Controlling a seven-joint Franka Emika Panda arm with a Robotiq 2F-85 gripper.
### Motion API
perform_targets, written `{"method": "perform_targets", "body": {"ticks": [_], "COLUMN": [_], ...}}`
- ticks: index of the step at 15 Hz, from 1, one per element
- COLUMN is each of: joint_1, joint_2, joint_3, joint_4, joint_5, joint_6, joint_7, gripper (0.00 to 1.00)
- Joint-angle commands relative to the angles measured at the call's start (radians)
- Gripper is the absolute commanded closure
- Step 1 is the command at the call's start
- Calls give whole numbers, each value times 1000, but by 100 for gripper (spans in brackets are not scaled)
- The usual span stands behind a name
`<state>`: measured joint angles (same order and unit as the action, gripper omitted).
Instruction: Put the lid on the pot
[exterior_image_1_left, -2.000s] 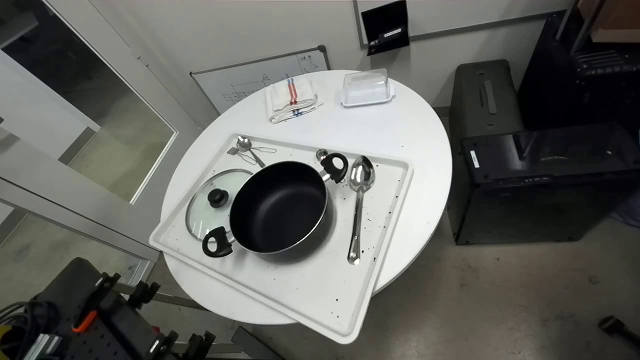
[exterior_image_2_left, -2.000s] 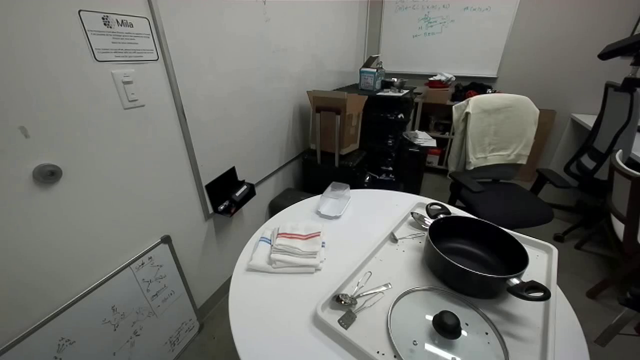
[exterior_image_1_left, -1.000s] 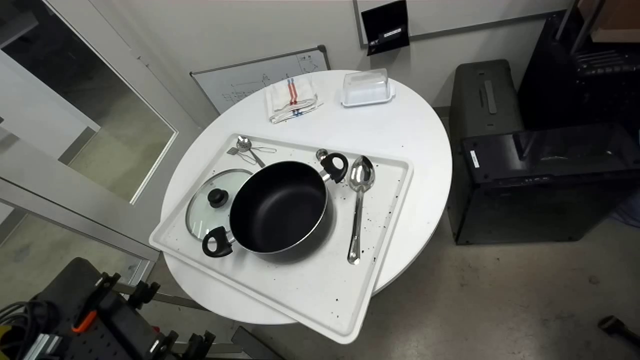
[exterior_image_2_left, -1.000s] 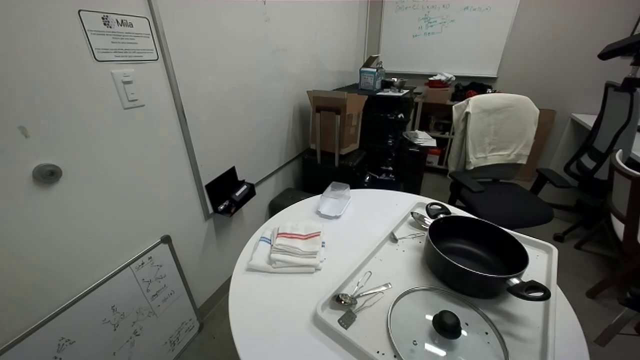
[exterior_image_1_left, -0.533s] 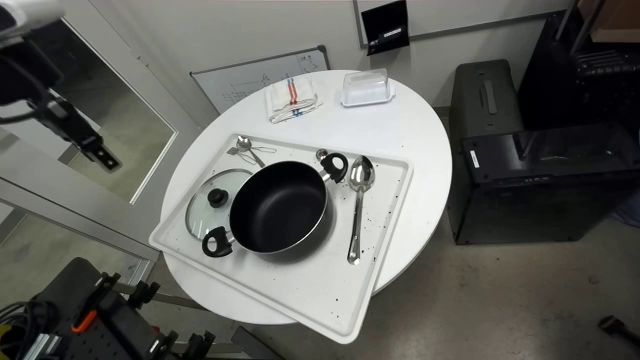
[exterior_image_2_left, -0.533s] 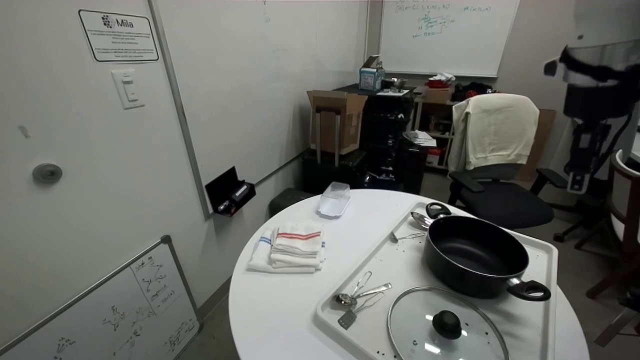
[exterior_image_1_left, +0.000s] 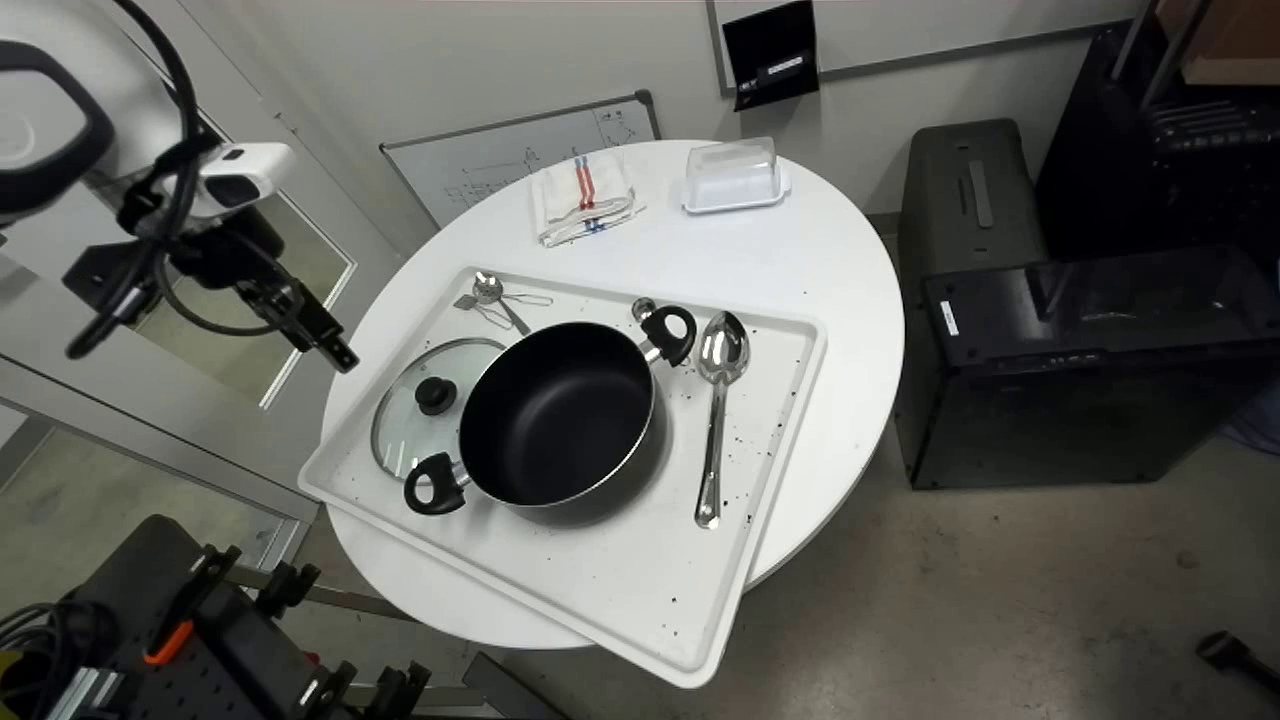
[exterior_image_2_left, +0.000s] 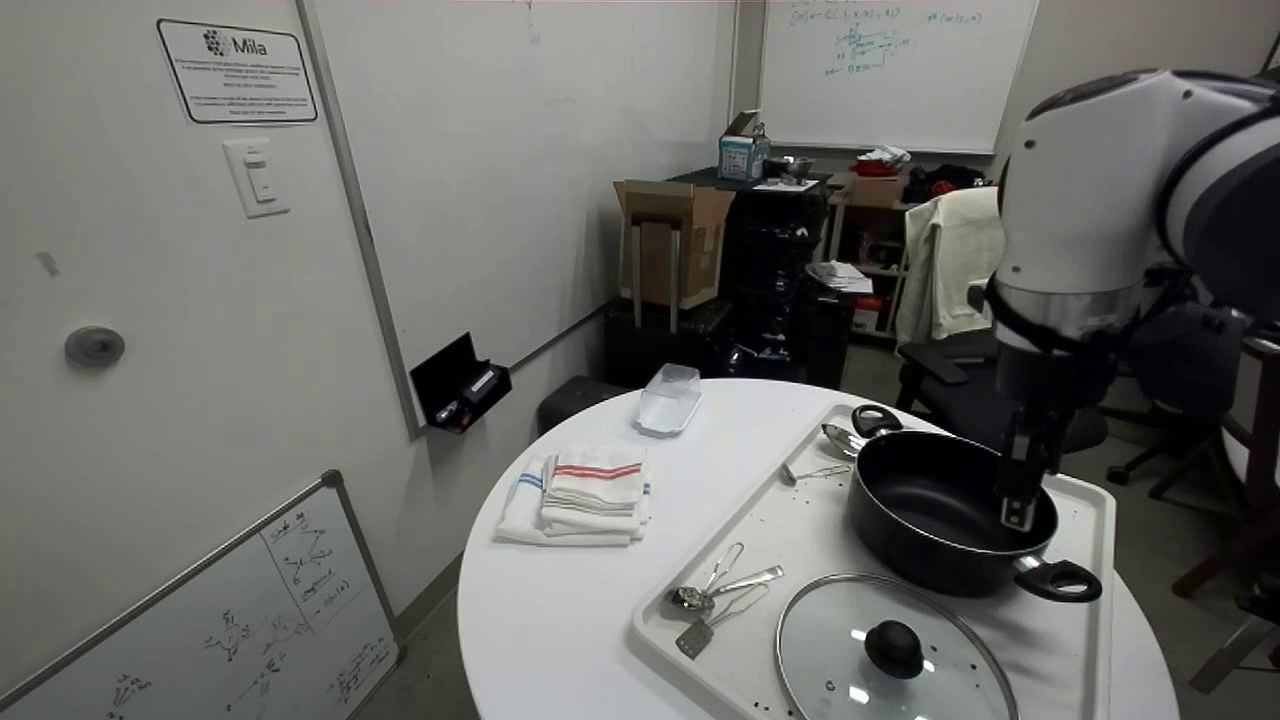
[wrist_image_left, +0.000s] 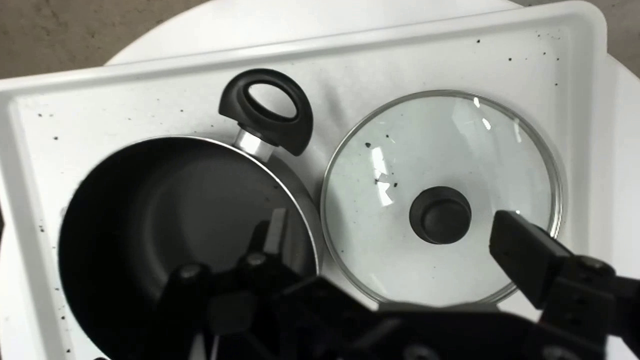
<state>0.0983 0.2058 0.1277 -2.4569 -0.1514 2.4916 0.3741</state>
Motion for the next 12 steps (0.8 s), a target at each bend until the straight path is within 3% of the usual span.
{"method": "perform_targets", "body": {"ticks": [1, 12], "joint_1": [79, 297], "joint_2": [174, 514], "joint_3": [-36, -183], "joint_4": [96, 273], "joint_5": [-36, 9], "joint_6": [88, 330], "joint_7": [64, 106], "gripper": [0, 0]}}
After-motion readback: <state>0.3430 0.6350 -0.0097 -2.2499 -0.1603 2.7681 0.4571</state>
